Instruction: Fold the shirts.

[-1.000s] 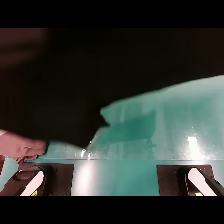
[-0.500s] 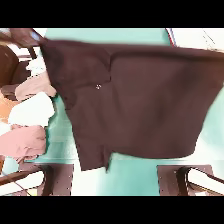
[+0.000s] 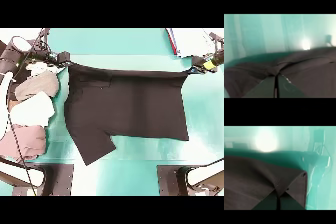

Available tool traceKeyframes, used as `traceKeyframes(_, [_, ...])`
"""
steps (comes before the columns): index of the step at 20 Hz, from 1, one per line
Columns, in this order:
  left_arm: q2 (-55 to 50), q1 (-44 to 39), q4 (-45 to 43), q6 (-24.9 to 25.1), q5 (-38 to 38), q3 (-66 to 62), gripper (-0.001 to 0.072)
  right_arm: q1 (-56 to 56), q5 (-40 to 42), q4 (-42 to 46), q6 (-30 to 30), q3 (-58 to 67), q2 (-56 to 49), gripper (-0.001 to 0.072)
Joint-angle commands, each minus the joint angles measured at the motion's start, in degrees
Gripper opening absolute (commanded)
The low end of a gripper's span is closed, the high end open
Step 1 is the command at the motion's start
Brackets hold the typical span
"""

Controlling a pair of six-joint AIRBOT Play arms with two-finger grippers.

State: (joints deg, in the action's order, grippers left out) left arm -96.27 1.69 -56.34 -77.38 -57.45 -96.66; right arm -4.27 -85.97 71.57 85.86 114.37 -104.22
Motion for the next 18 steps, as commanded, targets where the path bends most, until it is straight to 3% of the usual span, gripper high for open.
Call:
traceKeyframes(1, [-1.3,1.8,-0.8,1.2,-5.9,-2.0,0.0022,0.9,-0.1,0.7,-1.2,0.3,-1.0,0.0016])
traceKeyframes(4, [-1.3,2.9,-3.5,1.3,-18.0,0.9,0.0022,1.0,1.9,3.9,-1.7,-10.6,5.4,0.0016])
traceKeyframes(8, [-1.3,2.8,-3.1,0.1,-16.5,10.8,0.0025,1.0,7.2,3.0,-1.8,-22.9,9.9,0.0018])
traceKeyframes(9, [-1.3,2.8,-3.1,-0.4,-15.7,12.9,0.0145,1.0,8.0,1.9,-1.8,-24.6,10.1,0.003])
traceKeyframes(10, [-1.3,2.8,-3.1,-0.5,-15.3,14.6,0.041,0.9,8.0,0.2,-1.8,-25.6,10.1,0.0186])
traceKeyframes(11, [-1.3,2.8,-3.1,-0.8,-15.6,15.5,0.0416,0.7,8.0,-1.6,-1.9,-26.1,10.1,0.0394])
traceKeyframes(15, [5.8,2.8,-8.1,-2.2,-18.3,17.1,0.0416,-0.4,3.3,-4.1,-4.5,-27.2,14.3,0.0405])
traceKeyframes(18, [18.4,2.8,-16.6,-4.4,-18.1,29.1,0.0418,-2.8,2.6,-4.5,-5.0,-36.0,24.0,0.0405])
